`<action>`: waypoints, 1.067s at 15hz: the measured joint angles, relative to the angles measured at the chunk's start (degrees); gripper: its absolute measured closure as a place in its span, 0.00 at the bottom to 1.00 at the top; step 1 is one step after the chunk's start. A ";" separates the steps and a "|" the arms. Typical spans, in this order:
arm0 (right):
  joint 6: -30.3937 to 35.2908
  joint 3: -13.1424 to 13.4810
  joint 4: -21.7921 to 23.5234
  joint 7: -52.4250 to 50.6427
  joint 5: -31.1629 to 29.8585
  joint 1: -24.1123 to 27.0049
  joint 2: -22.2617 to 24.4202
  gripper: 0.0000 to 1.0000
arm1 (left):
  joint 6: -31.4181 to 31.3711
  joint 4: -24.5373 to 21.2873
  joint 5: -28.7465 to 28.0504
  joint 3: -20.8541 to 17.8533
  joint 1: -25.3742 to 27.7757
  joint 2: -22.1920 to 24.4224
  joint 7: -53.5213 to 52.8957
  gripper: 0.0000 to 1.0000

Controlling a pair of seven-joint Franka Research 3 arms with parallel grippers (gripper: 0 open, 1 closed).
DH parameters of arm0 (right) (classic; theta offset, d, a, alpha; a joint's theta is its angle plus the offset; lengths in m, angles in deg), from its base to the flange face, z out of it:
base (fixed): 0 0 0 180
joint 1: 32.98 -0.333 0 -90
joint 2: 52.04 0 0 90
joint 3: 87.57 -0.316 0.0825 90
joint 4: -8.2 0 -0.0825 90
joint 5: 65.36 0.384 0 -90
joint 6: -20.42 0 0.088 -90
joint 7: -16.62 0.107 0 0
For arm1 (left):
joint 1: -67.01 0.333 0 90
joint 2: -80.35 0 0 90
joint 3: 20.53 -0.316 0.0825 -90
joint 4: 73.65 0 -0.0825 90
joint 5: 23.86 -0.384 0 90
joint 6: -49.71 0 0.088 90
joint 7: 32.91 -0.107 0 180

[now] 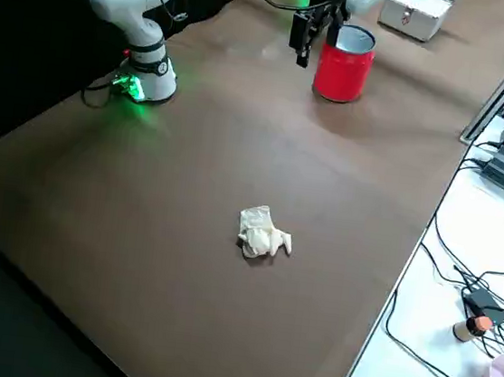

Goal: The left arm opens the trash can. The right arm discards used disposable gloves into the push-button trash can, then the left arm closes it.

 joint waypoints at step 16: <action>-17.18 0.26 2.49 -8.36 1.49 10.90 -19.31 0.00 | -24.29 1.88 -11.66 -0.53 -10.50 -14.01 7.98 0.99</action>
